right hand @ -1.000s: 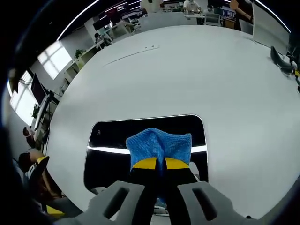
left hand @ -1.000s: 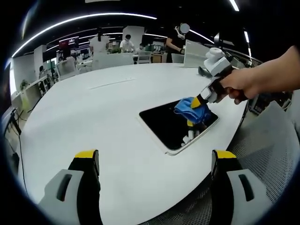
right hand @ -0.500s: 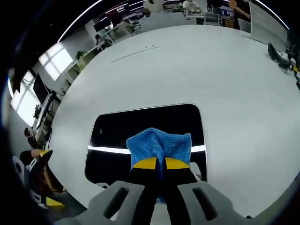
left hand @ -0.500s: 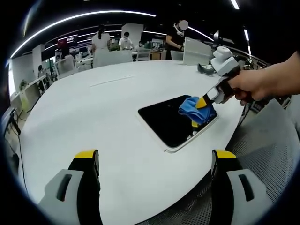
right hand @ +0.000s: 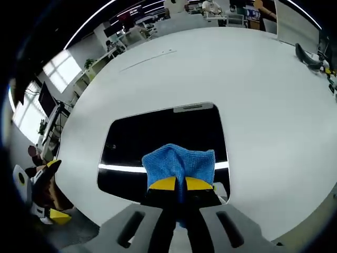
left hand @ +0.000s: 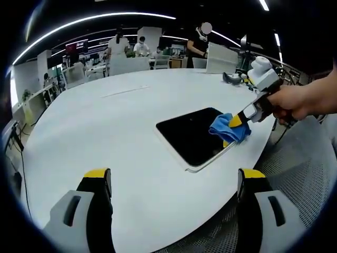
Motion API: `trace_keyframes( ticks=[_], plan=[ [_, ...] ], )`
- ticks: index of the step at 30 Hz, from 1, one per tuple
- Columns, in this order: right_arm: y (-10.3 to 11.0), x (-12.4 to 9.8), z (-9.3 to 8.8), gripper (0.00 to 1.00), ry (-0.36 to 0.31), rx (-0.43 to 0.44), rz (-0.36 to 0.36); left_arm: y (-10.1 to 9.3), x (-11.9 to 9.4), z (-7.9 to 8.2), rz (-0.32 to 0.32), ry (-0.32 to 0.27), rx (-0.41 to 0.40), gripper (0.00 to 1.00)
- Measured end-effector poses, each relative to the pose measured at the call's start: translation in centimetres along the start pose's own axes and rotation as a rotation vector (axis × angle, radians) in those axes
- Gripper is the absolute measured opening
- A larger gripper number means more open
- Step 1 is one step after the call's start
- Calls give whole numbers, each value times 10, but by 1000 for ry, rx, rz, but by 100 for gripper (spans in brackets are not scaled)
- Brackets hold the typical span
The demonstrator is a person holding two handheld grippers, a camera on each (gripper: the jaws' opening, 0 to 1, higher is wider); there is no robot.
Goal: Wipe the mirror surface with the cleaning cloth until all visible marks leave the cleaned area.
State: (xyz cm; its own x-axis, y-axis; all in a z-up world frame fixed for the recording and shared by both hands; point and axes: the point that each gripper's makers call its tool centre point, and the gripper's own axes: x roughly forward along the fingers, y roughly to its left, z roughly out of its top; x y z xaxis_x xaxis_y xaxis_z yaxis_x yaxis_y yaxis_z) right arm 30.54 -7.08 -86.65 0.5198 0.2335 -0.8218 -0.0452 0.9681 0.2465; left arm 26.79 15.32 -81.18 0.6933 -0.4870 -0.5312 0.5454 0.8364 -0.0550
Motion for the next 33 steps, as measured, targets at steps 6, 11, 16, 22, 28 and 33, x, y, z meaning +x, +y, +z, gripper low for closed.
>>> trace_keyframes(
  ticks=[6,11,16,22,28,33],
  plan=[
    [1,-2,-3,0,6,18,5,0,0,-1,4,5,3,99],
    [1,-5,-7,0,-6,-1,5,2,0,0,15,2,-4,99],
    [0,-5,-7,0,-11,8,14,2,0,-1,16,10,1,99],
    [2,-7,-12,0,-6,7,21,2,0,-1,14,11,1,99],
    [2,-8,-14,0,-3,0,23,2,0,-1,14,8,1,99],
    [2,-9,-15,0,-3,-1,22,2,0,-1,15,8,1,99]
  ],
)
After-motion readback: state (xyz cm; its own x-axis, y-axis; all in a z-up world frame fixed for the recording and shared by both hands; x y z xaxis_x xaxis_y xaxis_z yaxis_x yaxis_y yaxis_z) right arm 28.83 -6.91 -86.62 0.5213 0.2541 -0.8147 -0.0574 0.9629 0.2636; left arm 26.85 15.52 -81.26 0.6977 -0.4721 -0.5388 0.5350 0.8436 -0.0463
